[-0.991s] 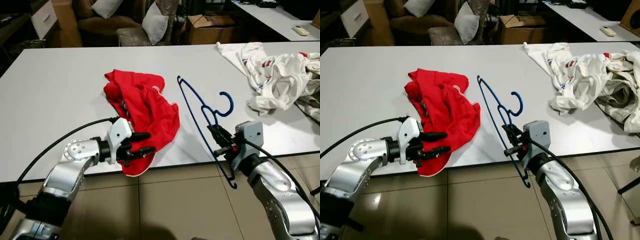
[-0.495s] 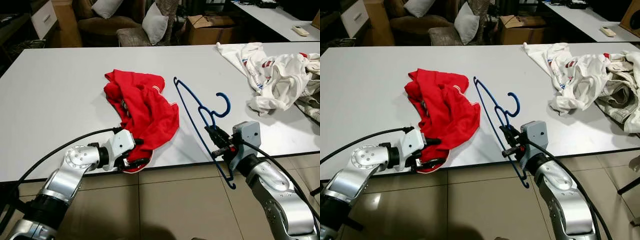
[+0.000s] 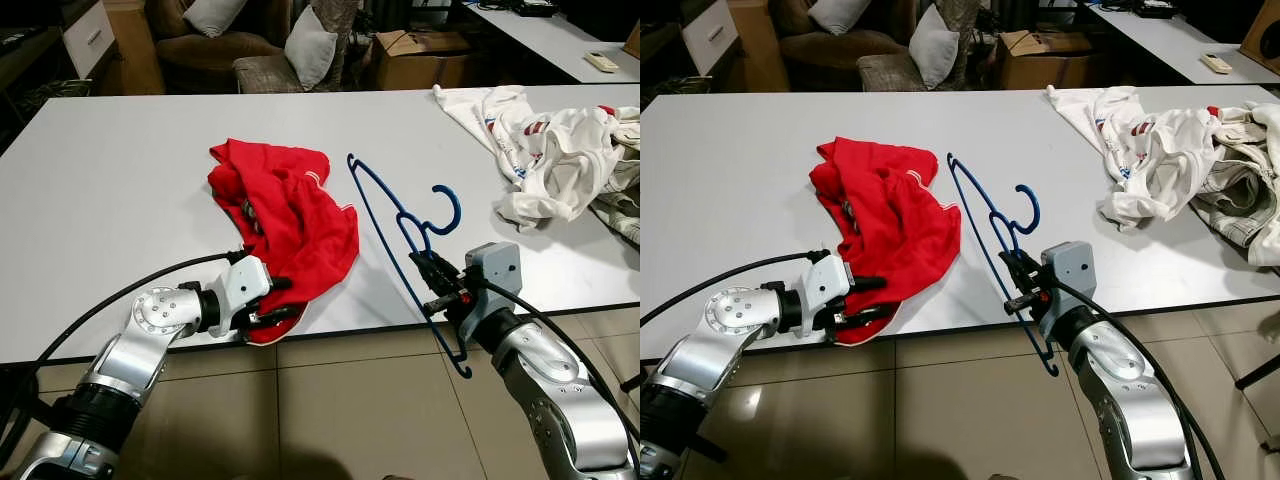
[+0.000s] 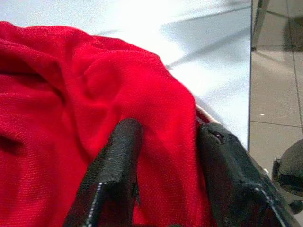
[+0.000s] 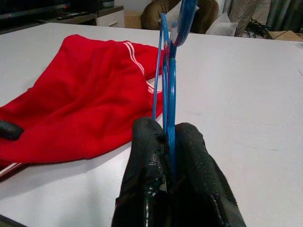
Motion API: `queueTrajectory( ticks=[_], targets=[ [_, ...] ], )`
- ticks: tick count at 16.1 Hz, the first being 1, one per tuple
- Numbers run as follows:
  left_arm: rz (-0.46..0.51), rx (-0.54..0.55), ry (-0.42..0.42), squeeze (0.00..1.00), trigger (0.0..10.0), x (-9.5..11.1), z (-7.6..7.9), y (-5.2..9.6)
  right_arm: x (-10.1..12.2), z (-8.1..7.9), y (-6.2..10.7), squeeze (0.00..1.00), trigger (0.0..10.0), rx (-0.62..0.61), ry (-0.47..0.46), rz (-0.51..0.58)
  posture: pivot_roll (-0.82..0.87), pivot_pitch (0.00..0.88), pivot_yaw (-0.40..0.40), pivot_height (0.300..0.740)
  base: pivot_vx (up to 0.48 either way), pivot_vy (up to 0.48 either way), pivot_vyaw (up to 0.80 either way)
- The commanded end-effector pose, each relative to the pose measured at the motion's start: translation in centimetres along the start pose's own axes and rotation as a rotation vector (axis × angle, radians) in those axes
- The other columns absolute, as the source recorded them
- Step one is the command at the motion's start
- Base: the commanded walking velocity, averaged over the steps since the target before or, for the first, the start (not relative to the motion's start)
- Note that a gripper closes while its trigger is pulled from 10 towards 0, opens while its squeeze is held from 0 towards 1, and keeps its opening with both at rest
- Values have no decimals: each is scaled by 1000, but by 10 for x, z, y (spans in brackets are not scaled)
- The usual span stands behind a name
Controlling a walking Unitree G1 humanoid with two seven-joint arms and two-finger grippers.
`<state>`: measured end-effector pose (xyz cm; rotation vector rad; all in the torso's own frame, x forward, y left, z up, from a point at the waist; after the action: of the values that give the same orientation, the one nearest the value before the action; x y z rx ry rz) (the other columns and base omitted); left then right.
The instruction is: Hang hanger
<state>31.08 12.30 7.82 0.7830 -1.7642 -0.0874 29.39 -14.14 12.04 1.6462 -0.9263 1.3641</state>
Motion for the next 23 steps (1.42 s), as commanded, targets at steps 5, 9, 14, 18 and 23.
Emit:
queueTrajectory(
  ticks=[5,9,14,18,23],
  targets=[
    [-42,12,-49,0,0,-6,-5,1,2,2,-2,0,10000,0,16,3,-167,0,1,740,0,0,0],
    [-61,83,-65,0,0,-6,-20,0,2,2,-3,0,10000,4,16,2,-166,0,-2,740,0,0,0],
    [44,412,-25,0,0,30,-85,7,9,-1,10,0,10000,99,-16,22,-166,0,6,740,0,0,0],
    [172,544,-77,0,0,80,-122,22,18,-30,35,0,10000,365,-83,32,-167,0,12,740,0,0,0],
    [560,688,417,0,0,120,-160,51,14,-41,47,0,10000,457,-118,6,-171,0,21,740,0,0,0]
  ],
)
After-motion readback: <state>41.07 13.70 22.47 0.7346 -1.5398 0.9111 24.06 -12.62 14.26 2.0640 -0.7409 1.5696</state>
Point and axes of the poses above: a point about 5 cm out from each wrist's last joint towards the gripper, its own y axis pointing back from the gripper into the wrist, its own x axis along the axis of the wrist's last joint, z = x × y, the point moved 5 cm from there along -y, pointing out of the wrist towards the gripper, and after that the axes turned 5 degrees about -y, right-handed, at the moved point
